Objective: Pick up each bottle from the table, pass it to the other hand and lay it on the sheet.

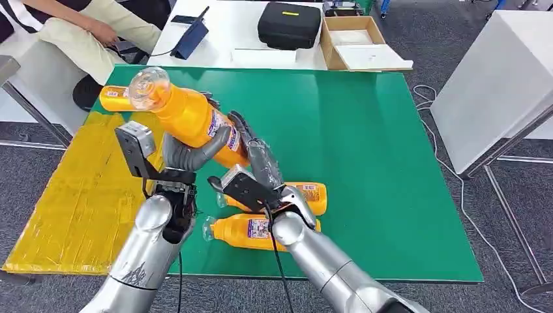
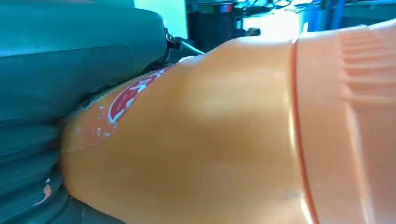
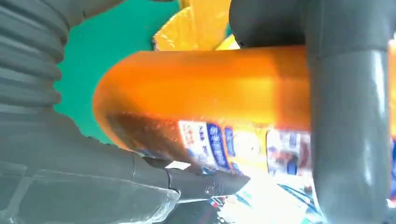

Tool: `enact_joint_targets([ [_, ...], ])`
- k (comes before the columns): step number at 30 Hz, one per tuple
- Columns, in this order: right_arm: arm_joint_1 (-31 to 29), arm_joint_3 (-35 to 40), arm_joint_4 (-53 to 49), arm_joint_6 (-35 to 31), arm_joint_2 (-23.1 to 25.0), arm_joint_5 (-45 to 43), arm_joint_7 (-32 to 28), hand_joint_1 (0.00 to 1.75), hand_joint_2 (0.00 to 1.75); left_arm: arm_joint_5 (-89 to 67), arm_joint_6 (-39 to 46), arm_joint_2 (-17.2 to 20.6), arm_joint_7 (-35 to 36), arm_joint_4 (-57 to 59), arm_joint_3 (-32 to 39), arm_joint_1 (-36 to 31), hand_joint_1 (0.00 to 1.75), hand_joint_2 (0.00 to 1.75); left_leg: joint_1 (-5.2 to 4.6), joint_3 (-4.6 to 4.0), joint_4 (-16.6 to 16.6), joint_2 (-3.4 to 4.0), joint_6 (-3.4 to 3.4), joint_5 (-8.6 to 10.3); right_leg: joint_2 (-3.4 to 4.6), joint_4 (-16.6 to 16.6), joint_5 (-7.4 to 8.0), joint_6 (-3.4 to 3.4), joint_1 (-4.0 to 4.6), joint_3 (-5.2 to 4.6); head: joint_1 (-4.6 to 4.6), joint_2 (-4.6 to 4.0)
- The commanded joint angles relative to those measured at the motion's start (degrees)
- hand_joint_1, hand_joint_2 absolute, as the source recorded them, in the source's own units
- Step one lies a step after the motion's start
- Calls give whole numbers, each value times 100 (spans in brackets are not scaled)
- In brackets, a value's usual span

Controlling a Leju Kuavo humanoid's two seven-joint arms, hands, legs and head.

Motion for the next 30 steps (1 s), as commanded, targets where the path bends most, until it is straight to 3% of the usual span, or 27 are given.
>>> enact_joint_targets([
  [1, 959, -592, -3024, -220, -1276, 303, 214, 0, 175, -297, 97, 390, -95, -571, 601, 276, 175, 175, 9, 40, -6, -12, -24, -15, -19, -14, -14, -18, 10, 49, 0, 0],
  [4, 1321, -998, -3556, -422, -1507, 442, 342, 0, 175, -731, 124, 333, -4, -379, 639, 371, 175, 175, 5, 19, -2, -16, -17, -8, -18, -7, -10, -13, 4, 27, 0, 0],
  [6, 1585, -1228, -3837, -690, -1640, 663, 321, 0, 175, -1490, 748, 301, -340, -181, 638, 364, 175, 175, 3, 28, -9, -35, -18, -7, -37, -13, -15, -15, 3, 40, 2, 0],
  [9, 1655, -1282, -3927, -691, -1704, 655, 344, 0, 175, -1501, 759, 283, -344, -188, 650, 365, 175, 175, 6, 43, -8, -36, -26, -15, -36, -15, -21, -21, 6, 57, 0, 0],
  [14, 1919, -1712, -4412, -1020, -1887, 1105, 601, 0, 175, -2808, 1455, 571, -446, -111, 634, 388, 175, 175, 3, 30, -6, -20, -26, -16, -20, -9, -13, -17, 6, 38, 0, 0],
  [19, 1933, -1837, -4466, -949, -1923, 1127, 619, 0, 175, -2884, 1463, 608, -520, 15, 703, 351, 175, 175, 4, 33, -3, -13, -27, -18, -13, -8, -13, -17, 7, 38, 0, 0],
  [25, 1790, -2221, -4425, -1034, -2283, 1017, 647, 0, 175, -4330, 2084, 1071, -726, 961, 675, 49, 175, 175, 5, 44, -7, -16, -30, -16, -23, -11, -15, -20, 8, 50, -2, 0],
  [30, 1571, -2192, -4291, -869, -2320, 877, 674, 0, 175, -6082, 3380, 1410, -771, 2336, 530, -242, 175, 175, 0, 23, -5, -4, -20, -9, -4, -7, -4, -11, 2, 25, 2, 0],
])
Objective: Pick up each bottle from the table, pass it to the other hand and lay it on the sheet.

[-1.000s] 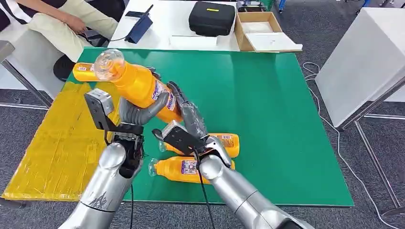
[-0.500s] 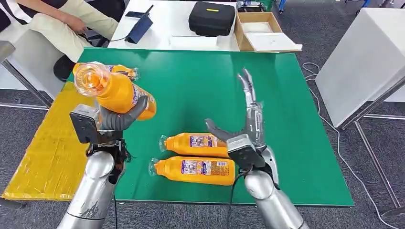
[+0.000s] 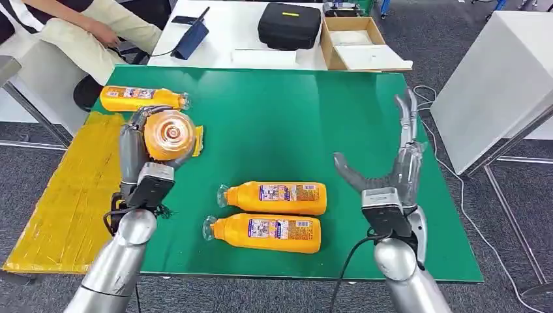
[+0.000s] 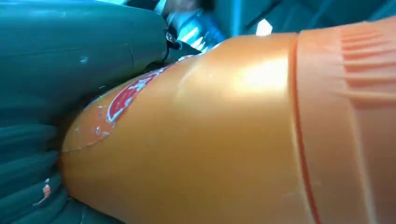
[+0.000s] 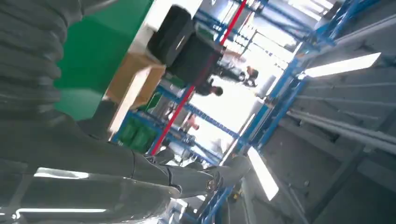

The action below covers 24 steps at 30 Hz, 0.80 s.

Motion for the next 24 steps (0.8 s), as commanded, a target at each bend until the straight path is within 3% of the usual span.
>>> enact_joint_targets([
  [1, -376, -149, 192, 162, -284, -167, 32, 0, 175, -1721, 1287, 628, -138, 2292, -52, -604, 175, 175, 2, 44, -9, 7, -28, -10, 0, -7, -8, -22, 3, 40, 0, 0],
  [5, -479, -67, 330, 233, -284, -318, 30, 0, 175, -4178, 1287, 606, -9, 2132, 879, -254, 175, 175, 4, 34, -6, 16, -23, -10, 9, -7, -5, -17, 5, 28, 0, 0],
  [19, -479, -67, 330, 233, -284, -318, 30, 0, 175, -4178, 1287, 606, -9, 2132, 879, -254, 175, 175, 7, 35, -3, 7, -27, -13, -1, -5, -11, -21, 8, 34, 0, 0],
  [21, -547, -51, 378, 300, -280, -366, 31, 0, 175, -5165, 1287, 854, 630, 2296, 648, -174, 175, 175, 9, 35, -3, 9, -27, -14, 2, -6, -10, -22, 9, 35, 0, 0],
  [24, -559, -58, 412, 332, -265, -368, 32, 0, 175, -5355, 1287, 1109, 891, 2383, 481, -73, 175, 175, 7, 56, -9, 30, -35, -20, 22, -9, -11, -28, 8, 48, 0, 0],
])
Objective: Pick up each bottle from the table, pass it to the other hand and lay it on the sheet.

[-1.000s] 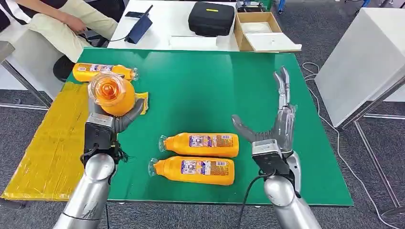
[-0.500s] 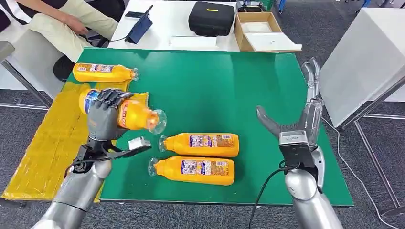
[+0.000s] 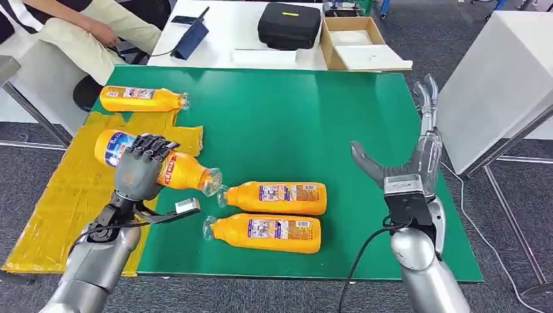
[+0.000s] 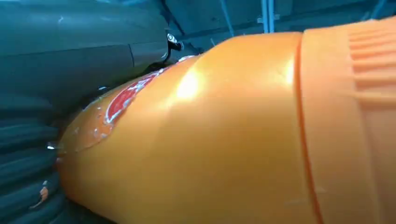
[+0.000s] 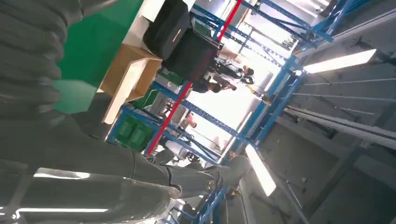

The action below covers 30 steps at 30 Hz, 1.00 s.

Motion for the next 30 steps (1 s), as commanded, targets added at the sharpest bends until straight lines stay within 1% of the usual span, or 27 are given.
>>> enact_joint_targets([
  [1, -265, 78, 416, 124, 0, -52, 24, 0, 175, -654, 18, 759, 941, 811, -618, -77, 175, 175, 4, 39, -8, 20, -24, -14, 14, -8, -7, -20, 5, 33, 2, 0],
  [2, -207, 60, 423, 158, 27, -7, 24, 0, 175, -698, 18, 733, 882, 754, -425, 119, 175, 175, 9, 54, -8, 23, -33, -20, 14, -11, -11, -27, 10, 47, -2, 0],
  [3, -163, 44, 432, 196, 56, 63, 30, 0, 175, -709, 18, 698, 813, 864, -238, 146, 175, 175, 6, 33, -7, 22, -22, -12, 12, -8, -6, -17, 7, 25, 0, 0],
  [5, -165, 57, 465, 200, 35, 87, 32, 0, 175, -787, 18, 727, 895, 1034, -146, 174, 175, 175, 9, 62, -14, 20, -34, -21, 7, -16, -15, -27, 10, 53, 0, 0],
  [6, -187, 72, 508, 197, -44, 87, 32, 0, 175, -745, 18, 775, 909, 1179, -64, 175, 175, 175, 8, 43, -9, 17, -24, -14, 7, -11, -10, -19, 9, 35, 2, 0],
  [7, -195, 82, 524, 198, -88, 79, 34, 0, 175, -736, 18, 788, 898, 1218, -17, 177, 175, 175, 12, 56, -11, 21, -31, -20, 10, -15, -14, -25, 13, 48, 0, 0],
  [8, -184, 84, 547, 205, -160, 32, 33, 0, 175, -700, 18, 803, 876, 1333, 81, 151, 175, 175, 7, 33, -8, 16, -19, -11, 7, -8, -8, -16, 7, 25, -4, 0],
  [11, -168, 111, 573, 206, -223, -20, 15, 0, 175, -779, 18, 829, 913, 1575, 193, 106, 175, 175, 18, 69, -10, 11, -37, -25, -3, -18, -23, -34, 18, 66, 0, 0],
  [12, -208, 221, 629, 79, -270, -93, 41, 0, 175, -700, -226, 834, 1314, 1634, -251, -80, 175, 175, 13, 41, -7, 15, -24, -14, 4, -11, -15, -26, 13, 34, 0, 0],
  [13, -174, 199, 579, 149, -281, -87, 60, 0, 175, -431, 18, 1006, 1139, 1950, -238, 39, 175, 175, 16, 53, -8, -5, -32, -16, -17, -13, -22, -32, 16, 54, 0, 0],
  [14, -194, 179, 607, 157, -294, -125, 33, 0, 175, -459, 18, 1024, 1063, 2111, -198, -19, 175, 175, 10, 26, -6, 4, -17, -7, -4, -7, -14, -22, 9, 19, 2, 0],
  [15, -180, 264, 561, 101, -337, -175, 104, 0, 175, -534, 18, 973, 1080, 2301, -169, -58, 175, 175, 13, 43, -7, 15, -26, -14, 5, -11, -15, -29, 12, 35, 0, 0],
  [16, -180, 264, 561, 101, -337, -175, 104, 0, 175, -534, 18, 973, 1080, 2301, -169, -58, 175, 175, 13, 54, -10, 9, -30, -16, 1, -14, -19, -34, 12, 47, 4, 0],
  [17, -180, 264, 561, 101, -337, -175, 104, 0, 175, -534, 18, 973, 1080, 2301, -169, -58, 175, 175, 9, 32, -7, 8, -20, -11, 3, -8, -14, -25, 8, 28, 0, 0],
  [19, -180, 264, 561, 101, -337, -175, 104, 0, 175, -534, 18, 973, 1080, 2301, -169, -58, 175, 175, 13, 55, -10, 6, -34, -19, -3, -13, -21, -34, 13, 50, -2, 0],
  [21, -113, 237, 527, 94, -322, -179, 105, 0, 175, -590, 18, 947, 1122, 2520, -153, -125, 175, 175, 10, 27, -5, -2, -21, -10, -9, -6, -16, -24, 10, 22, 2, 0],
  [24, -23, 228, 491, 91, -299, -127, 70, 0, 175, -625, 18, 922, 1161, 2783, -143, -240, 175, 175, 14, 42, -8, -3, -28, -14, -11, -11, -19, -30, 14, 40, 0, 0],
  [25, -12, 223, 470, 88, -292, -121, 67, 0, 175, -625, 18, 923, 1161, 2892, -141, -308, 175, 175, 11, 27, -7, -2, -20, -9, -8, -9, -14, -24, 10, 24, 2, 0],
  [27, -35, 225, 467, 106, -278, -95, 74, 0, 175, -620, 18, 924, 1170, 3011, -148, -384, 175, 175, 16, 47, -6, -3, -33, -18, -12, -9, -23, -33, 16, 46, 0, 0],
  [28, -70, 229, 479, 128, -262, -78, 96, 0, 175, -607, 18, 930, 1169, 3063, -159, -412, 175, 175, 11, 30, -4, -2, -23, -11, -9, -5, -16, -26, 11, 26, 2, 0],
  [30, -86, 220, 490, 145, -255, -65, 114, 0, 175, -576, 18, 930, 1152, 3117, -158, -436, 175, 175, 14, 45, -4, 2, -33, -16, -7, -7, -19, -33, 15, 41, 0, 0],
])
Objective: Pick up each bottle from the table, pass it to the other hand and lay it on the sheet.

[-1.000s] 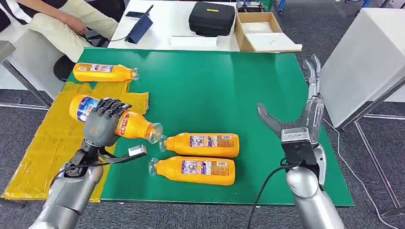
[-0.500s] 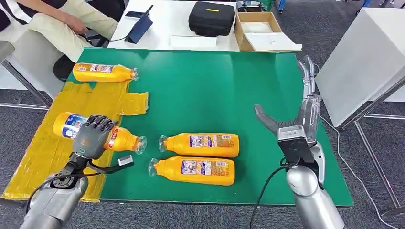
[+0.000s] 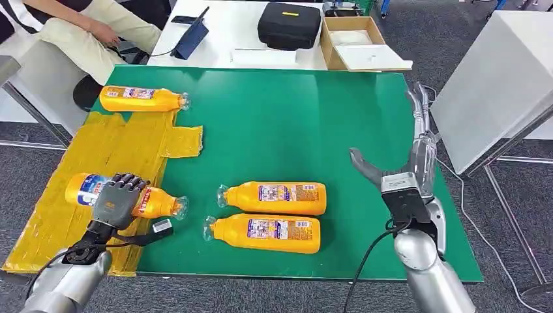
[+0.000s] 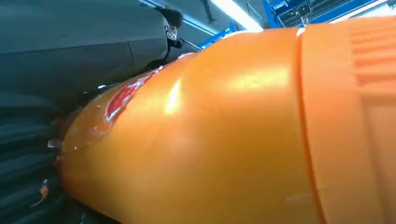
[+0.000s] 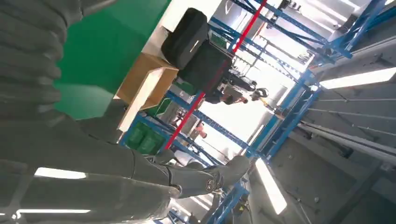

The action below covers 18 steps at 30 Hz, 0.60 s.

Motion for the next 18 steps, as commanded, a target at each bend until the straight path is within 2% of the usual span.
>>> enact_joint_targets([
  [1, -116, 117, 266, 42, 22, 53, 33, 0, 175, 41, 9, -5, -7, 1060, -56, -466, 175, 175, 5, 29, -4, 2, -21, -9, -3, -5, -7, -17, 6, 29, 2, 0],
  [3, -93, 98, 273, 51, 25, 64, 33, 0, 175, 47, 9, -12, -17, 993, -29, -416, 175, 175, 9, 54, -9, 6, -35, -15, -2, -11, -11, -27, 10, 53, 2, 0],
  [4, -93, 98, 273, 51, 25, 64, 33, 0, 175, 47, 9, -12, -17, 993, -29, -416, 155, 175, 6, 35, -6, 4, -24, -8, -1, -7, -7, -20, 7, 34, 0, 0],
  [5, -91, 90, 290, 56, 33, 70, 31, 0, 175, 11, 9, -23, 8, 912, -13, -375, 65, 175, 13, 71, -11, 7, -45, -19, -3, -16, -15, -36, 14, 70, 0, 0],
  [6, -91, 90, 290, 56, 33, 70, 31, 0, 175, 11, 9, -23, 8, 912, -13, -375, 12, 175, 6, 31, -6, 4, -24, -3, -1, -8, -4, -19, 7, 29, 0, 0],
  [7, -107, 77, 343, 54, 50, 69, 31, 0, 175, -14, 9, -39, -1, 887, -5, -365, 0, 175, 7, 36, -6, 5, -29, -5, -1, -7, -7, -23, 9, 34, 0, 0],
  [11, -105, 64, 382, 51, 48, 68, 31, 0, 175, -77, 9, -49, 29, 864, -17, -351, 0, 175, 16, 55, -11, 4, -43, -7, -4, -15, -8, -37, 18, 54, 0, 0],
  [14, -61, 47, 394, 42, 17, 65, 26, 0, 175, -131, 9, -83, 81, 939, -44, -383, 0, 175, 12, 32, -6, 4, -31, 1, -1, -7, -1, -30, 14, 30, 2, 0],
  [16, -44, 53, 388, 40, 15, 65, 26, 0, 175, -154, 9, -76, 85, 992, -56, -410, 0, 175, 14, 55, -12, 1, -42, -5, -7, -14, -7, -39, 16, 53, 0, 0],
  [18, -41, 69, 386, 51, 9, 49, 16, 0, 175, -10, 8, -28, 95, 1184, -258, -557, 0, 175, 13, 46, -9, 1, -36, -1, -6, -10, -3, -34, 14, 42, 0, 0],
])
